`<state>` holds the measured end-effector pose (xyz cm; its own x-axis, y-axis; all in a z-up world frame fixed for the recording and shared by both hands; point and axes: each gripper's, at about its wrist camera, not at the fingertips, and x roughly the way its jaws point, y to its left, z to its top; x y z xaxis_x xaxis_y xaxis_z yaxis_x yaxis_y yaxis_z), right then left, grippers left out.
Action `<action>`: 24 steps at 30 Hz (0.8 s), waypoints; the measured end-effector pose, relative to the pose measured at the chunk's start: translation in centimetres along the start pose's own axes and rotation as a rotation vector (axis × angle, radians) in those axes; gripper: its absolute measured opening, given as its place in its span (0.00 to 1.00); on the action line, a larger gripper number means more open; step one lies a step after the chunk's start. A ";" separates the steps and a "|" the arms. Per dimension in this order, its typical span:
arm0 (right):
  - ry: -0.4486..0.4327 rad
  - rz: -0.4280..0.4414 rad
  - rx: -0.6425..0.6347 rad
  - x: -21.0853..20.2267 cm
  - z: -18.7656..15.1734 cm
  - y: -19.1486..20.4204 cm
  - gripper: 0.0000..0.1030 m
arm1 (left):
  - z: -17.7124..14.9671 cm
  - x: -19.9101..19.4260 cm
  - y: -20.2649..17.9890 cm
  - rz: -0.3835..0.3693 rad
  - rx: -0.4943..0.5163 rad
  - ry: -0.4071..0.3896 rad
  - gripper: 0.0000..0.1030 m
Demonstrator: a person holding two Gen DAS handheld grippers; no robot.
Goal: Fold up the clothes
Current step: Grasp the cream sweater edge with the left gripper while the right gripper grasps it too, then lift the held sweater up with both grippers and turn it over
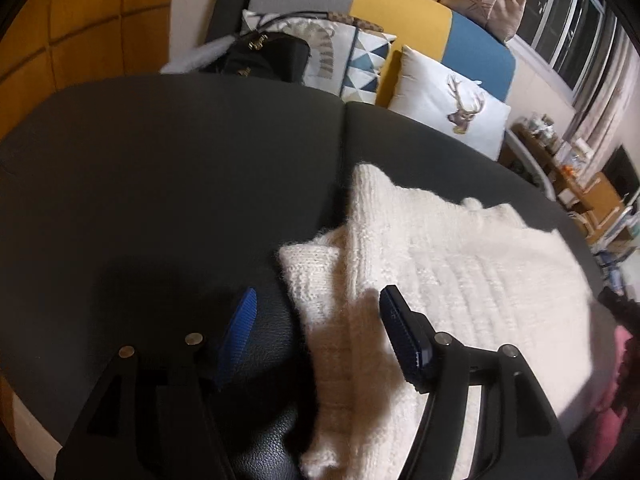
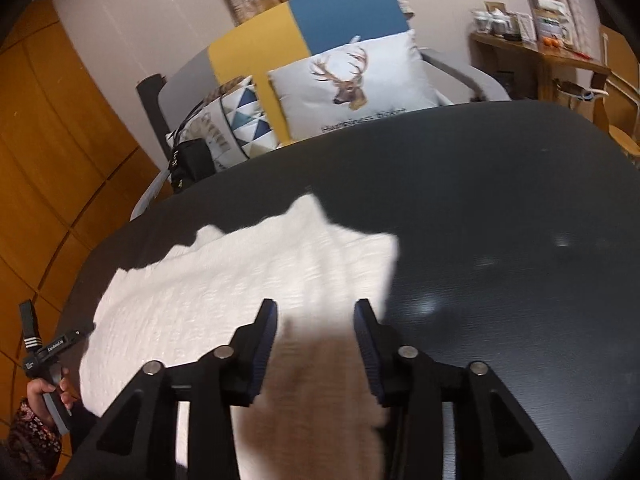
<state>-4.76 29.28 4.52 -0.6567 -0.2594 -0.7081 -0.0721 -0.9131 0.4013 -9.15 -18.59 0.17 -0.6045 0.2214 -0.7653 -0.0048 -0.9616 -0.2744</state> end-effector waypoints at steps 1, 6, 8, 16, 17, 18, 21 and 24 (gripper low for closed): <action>0.023 0.008 0.008 0.0 0.3 -0.7 0.52 | 0.1 0.2 0.3 -0.034 -0.016 0.015 0.67; 0.148 0.060 0.099 1.8 0.4 -3.7 0.54 | 0.2 1.8 2.3 -0.153 -0.132 0.118 0.69; 0.184 0.094 0.140 2.7 0.3 -4.6 0.54 | 0.2 1.8 2.8 -0.180 -0.155 0.129 0.69; 0.218 0.280 0.355 5.3 -0.5 -7.9 0.55 | 0.5 2.0 4.8 -0.303 -0.259 0.162 0.72; 0.219 0.302 0.381 5.4 -0.6 -8.2 0.55 | 0.6 2.2 4.9 -0.319 -0.270 0.163 0.73; 0.223 0.322 0.405 5.6 -0.6 -8.6 0.55 | 0.7 2.3 5.0 -0.331 -0.272 0.167 0.74; 0.236 0.374 0.465 5.9 -0.6 -9.4 0.55 | 0.9 2.6 5.0 -0.351 -0.266 0.184 0.74; 0.258 0.389 0.460 6.3 -0.4 -9.4 0.55 | 1.2 3.1 5.3 -0.381 -0.292 0.200 0.74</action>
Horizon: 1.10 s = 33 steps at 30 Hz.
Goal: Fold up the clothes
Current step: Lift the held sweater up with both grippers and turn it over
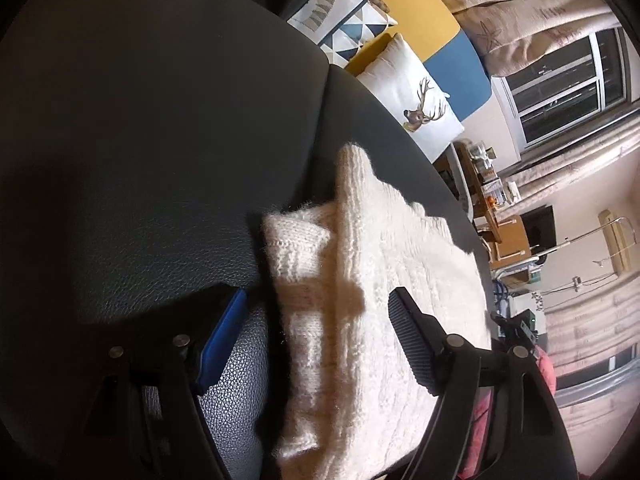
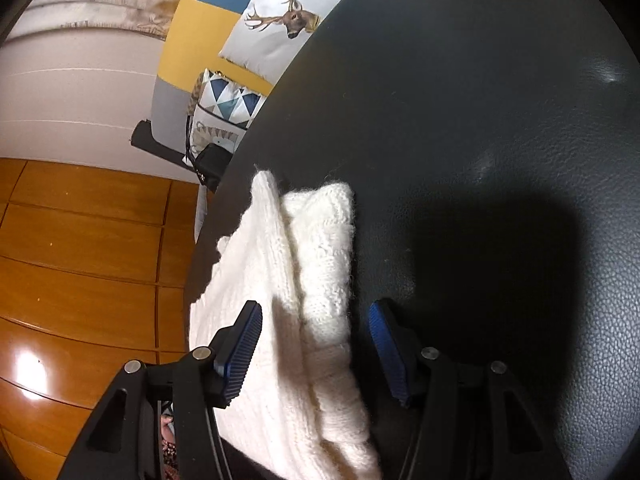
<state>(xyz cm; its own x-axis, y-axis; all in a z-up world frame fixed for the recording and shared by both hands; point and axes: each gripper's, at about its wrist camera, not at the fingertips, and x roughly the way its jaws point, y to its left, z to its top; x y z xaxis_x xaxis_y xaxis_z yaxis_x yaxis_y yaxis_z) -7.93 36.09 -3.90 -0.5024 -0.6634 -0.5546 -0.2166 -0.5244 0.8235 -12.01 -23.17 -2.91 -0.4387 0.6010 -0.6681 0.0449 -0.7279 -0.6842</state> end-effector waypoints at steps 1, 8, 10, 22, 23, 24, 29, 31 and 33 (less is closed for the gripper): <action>0.010 0.002 -0.006 0.2 0.1 0.1 0.55 | 0.1 0.2 0.1 -0.024 -0.019 0.009 0.74; 0.066 0.025 -0.047 1.8 0.2 1.1 0.55 | -0.9 2.6 -1.2 -0.076 0.032 0.132 0.74; 0.079 0.030 -0.054 2.1 0.3 1.3 0.55 | -0.8 3.3 -1.8 -0.053 0.050 0.144 0.75; 0.128 0.058 -0.100 3.7 0.2 1.7 0.55 | -0.2 3.9 -3.2 -0.069 0.105 0.139 0.84; 0.132 0.057 -0.108 3.9 0.2 1.8 0.55 | -0.2 3.7 -2.9 -0.081 0.104 0.136 0.84; 0.136 0.054 -0.117 4.0 0.2 1.9 0.55 | -0.2 3.6 -2.8 -0.086 0.100 0.131 0.84; 0.149 0.046 -0.177 4.5 -0.1 2.7 0.55 | -0.1 3.6 -2.8 -0.111 0.104 0.114 0.84; 0.150 0.045 -0.196 4.8 -0.3 2.9 0.54 | -0.1 3.8 -2.9 -0.111 0.110 0.110 0.84; 0.149 0.034 -0.208 5.1 -0.4 3.0 0.53 | -0.2 4.0 -3.2 -0.094 0.121 0.100 0.82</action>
<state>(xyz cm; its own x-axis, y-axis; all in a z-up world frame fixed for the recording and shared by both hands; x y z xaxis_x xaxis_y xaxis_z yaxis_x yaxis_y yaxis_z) -10.79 30.92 -4.28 -0.3739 -0.7462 -0.5509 -0.0173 -0.5882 0.8085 -13.77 -18.38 -3.46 -0.3441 0.6936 -0.6329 -0.1026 -0.6978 -0.7089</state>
